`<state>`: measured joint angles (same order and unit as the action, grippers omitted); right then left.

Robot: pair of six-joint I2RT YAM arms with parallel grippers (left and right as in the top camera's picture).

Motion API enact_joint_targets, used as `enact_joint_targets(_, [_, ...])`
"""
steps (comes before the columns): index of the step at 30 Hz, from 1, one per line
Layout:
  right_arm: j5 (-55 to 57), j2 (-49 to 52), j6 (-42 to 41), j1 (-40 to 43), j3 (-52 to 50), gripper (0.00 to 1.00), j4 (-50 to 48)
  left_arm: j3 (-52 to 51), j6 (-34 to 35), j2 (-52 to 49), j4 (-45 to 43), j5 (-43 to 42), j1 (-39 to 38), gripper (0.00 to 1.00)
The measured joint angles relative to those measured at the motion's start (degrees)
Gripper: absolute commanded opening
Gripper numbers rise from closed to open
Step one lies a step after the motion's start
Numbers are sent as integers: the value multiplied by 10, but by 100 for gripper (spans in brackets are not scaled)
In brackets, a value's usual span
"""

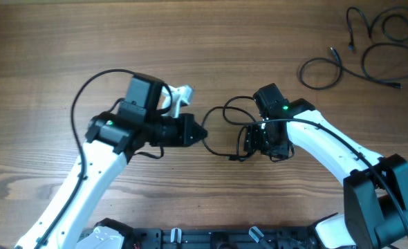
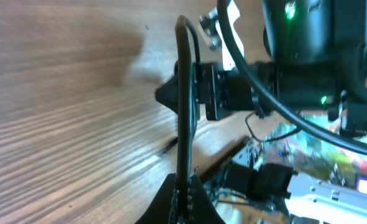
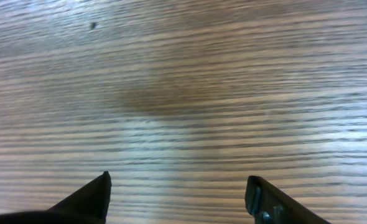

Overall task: Untangle cables
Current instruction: 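Lift the coil and pull it apart between the two grippers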

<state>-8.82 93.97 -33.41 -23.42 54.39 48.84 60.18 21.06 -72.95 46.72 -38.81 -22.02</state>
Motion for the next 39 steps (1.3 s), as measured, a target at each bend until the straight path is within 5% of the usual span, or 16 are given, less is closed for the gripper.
enact_joint_targets(5, [3, 0, -11, -6, 0, 79, -5, 3, 24, 30, 77, 78, 72, 4])
enact_joint_targets(9, [-39, 0, 1, -5, 0, 99, -47, 3, 31, 31, 97, 117, 90, 4])
enact_joint_targets(14, [-189, 0, 57, 0, -1, 100, -119, 5, 32, 33, 99, 141, 87, 4])
enact_joint_targets(26, [-277, 0, 74, 0, -1, 100, -121, 6, 32, 33, 50, 97, 73, 4])
enact_joint_targets(30, [-362, 0, 118, 0, -1, 86, -137, 6, 35, 33, 55, 99, 73, 4])
enact_joint_targets(32, [-402, 0, 134, 0, -1, 66, -154, 6, 39, 33, 68, 100, 68, 4])
enact_joint_targets(39, [-426, 0, 141, 0, -1, 56, -169, 6, 63, 4, 80, 101, 22, 4])
